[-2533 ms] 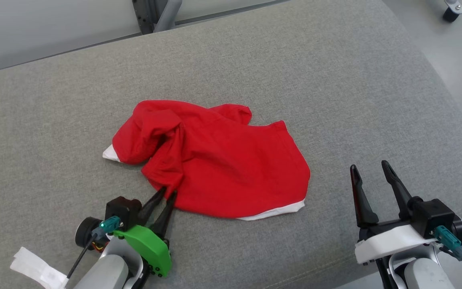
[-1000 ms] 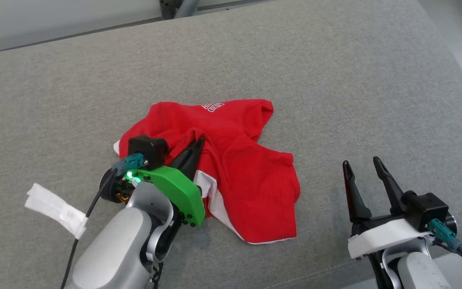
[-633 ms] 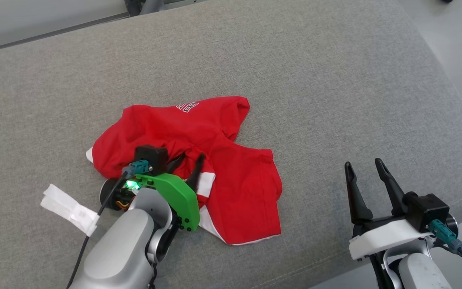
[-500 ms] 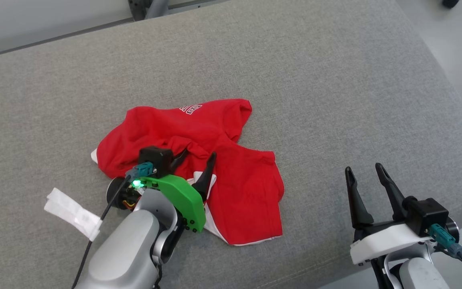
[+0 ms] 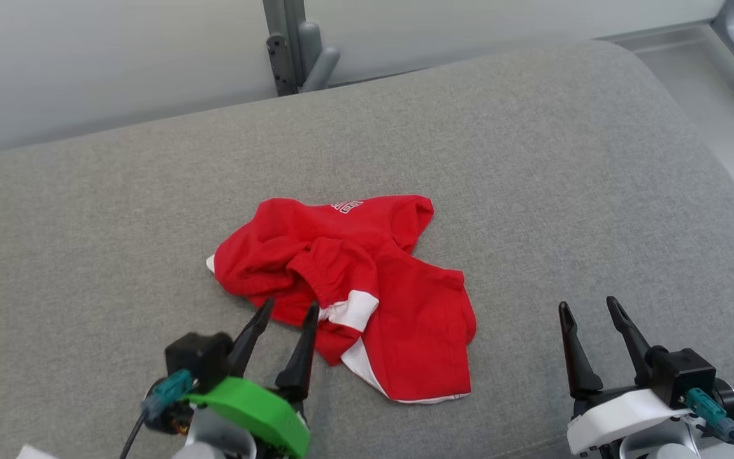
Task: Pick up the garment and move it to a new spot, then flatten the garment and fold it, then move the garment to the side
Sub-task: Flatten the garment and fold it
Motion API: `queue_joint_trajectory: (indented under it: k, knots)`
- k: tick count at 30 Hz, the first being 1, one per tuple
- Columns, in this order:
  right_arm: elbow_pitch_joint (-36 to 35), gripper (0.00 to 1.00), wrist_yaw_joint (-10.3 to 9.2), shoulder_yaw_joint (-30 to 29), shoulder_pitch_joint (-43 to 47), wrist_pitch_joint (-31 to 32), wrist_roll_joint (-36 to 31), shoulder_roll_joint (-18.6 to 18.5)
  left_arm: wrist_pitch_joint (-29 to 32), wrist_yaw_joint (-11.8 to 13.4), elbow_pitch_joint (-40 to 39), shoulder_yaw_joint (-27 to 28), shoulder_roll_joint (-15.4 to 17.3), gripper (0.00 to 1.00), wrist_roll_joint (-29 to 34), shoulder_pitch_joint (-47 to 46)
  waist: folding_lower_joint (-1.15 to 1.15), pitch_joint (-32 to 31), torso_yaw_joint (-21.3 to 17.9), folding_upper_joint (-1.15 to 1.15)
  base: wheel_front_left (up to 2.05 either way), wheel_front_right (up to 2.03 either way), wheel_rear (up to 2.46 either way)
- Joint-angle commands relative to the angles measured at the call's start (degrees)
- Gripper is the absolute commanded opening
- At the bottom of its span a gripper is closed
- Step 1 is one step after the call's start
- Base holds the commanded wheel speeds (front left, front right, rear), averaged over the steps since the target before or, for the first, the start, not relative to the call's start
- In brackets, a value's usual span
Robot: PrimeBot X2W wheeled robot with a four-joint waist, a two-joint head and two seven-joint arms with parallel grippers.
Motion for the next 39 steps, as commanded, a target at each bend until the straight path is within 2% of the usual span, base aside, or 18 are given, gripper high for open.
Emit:
queue_joint_trajectory:
  k: [1, 6, 14, 19, 22, 28, 34, 39]
  knots:
    - [-0.3, 1.0, -0.04, -0.2, 0.9, 0.0, -0.5, 0.0, -1.2, 0.8, -1.3, 0.9, 1.0, 1.0, -0.4, 2.4, 0.0, -2.8, 2.1, 0.21, 0.0, 0.0, 0.0]
    - [-0.8, 1.0, -0.05, -1.1, 2.4, 0.0, -1.0, -0.3, -6.4, 2.8, -2.9, 2.9, 3.5, 1.0, 1.5, 7.9, 0.0, -4.6, 3.1, 0.21, 0.0, 0.0, 0.0]
    - [-1.3, 1.0, -0.04, -2.0, 3.9, 0.0, -1.4, -0.5, -9.4, 3.1, -3.4, 7.3, 3.9, 1.0, 6.0, 14.2, 0.0, -5.9, 4.4, 0.21, 0.0, 0.0, 0.0]
    - [-1.7, 1.0, -0.04, -2.4, 5.0, 0.0, -1.8, -0.5, -9.3, 0.7, -4.4, 13.0, 2.3, 1.0, 10.3, 18.8, 0.0, -6.5, 6.2, 0.21, 0.0, 0.0, 0.0]
    - [-1.6, 1.0, -0.05, -2.1, 4.8, 0.0, -1.9, -0.4, -9.3, -2.5, -3.0, 17.0, 0.7, 1.0, 13.1, 20.4, 0.0, -6.5, 7.5, 0.21, 0.0, 0.0, 0.0]
    - [-1.7, 1.0, -0.04, -1.4, 3.7, 0.0, -1.9, -0.4, -9.3, -7.5, -1.6, 20.3, -2.1, 1.0, 16.6, 19.5, 0.0, -5.7, 8.0, 0.21, 0.0, 0.0, 0.0]
    - [-2.1, 1.0, -0.05, -0.6, 2.2, 0.0, -1.6, -0.8, -9.3, -11.3, 0.2, 18.0, -4.1, 1.0, 19.4, 13.7, 0.0, -2.8, 6.5, 0.21, 0.0, 0.0, 0.0]
    - [-2.2, 1.0, -0.04, -0.1, 0.5, 0.0, -1.4, -0.7, -9.0, -12.6, 6.0, 12.6, -5.3, 1.0, 19.8, 5.8, 0.0, 0.5, 3.6, 0.21, 0.0, 0.0, 0.0]
